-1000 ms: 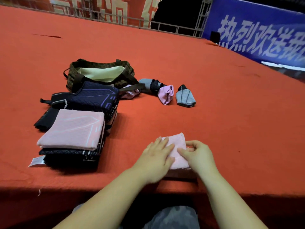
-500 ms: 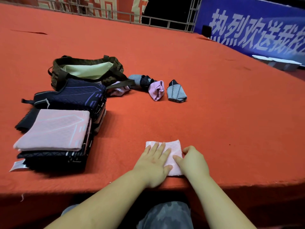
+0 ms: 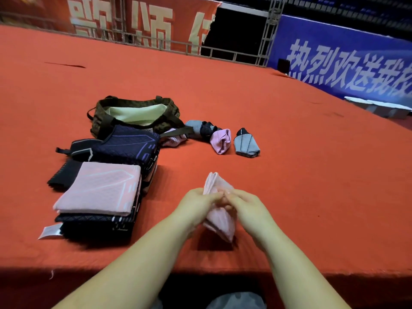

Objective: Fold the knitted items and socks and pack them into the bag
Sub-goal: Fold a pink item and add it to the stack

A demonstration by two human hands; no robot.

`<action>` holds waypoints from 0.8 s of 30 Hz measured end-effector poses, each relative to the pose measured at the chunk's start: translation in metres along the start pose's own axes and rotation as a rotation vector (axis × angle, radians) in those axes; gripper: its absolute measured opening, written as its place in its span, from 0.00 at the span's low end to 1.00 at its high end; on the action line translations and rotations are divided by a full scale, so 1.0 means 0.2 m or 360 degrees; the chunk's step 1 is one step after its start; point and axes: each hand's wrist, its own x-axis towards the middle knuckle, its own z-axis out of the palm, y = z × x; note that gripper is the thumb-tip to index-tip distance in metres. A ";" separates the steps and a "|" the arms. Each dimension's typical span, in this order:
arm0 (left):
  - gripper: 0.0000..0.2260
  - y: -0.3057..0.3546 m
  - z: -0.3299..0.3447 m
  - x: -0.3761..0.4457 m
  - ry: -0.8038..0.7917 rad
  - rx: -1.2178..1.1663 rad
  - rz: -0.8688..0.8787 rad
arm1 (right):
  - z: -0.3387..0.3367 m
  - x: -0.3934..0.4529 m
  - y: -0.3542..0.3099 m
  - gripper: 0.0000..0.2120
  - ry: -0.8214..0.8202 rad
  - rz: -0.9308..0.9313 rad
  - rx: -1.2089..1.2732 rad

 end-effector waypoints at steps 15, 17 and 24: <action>0.07 0.52 -0.80 0.05 0.0437 0.0019 0.0109 | 0.51 0.42 -0.47 0.04 -0.0043 0.0287 0.0523; 0.07 0.54 -0.93 0.09 0.0584 0.0372 0.0214 | 0.60 0.50 -0.52 0.10 0.0039 0.0094 0.0262; 0.22 0.48 -1.16 0.28 0.0785 0.1163 0.0465 | 0.78 0.61 -0.59 0.29 0.0055 -0.0432 -0.0785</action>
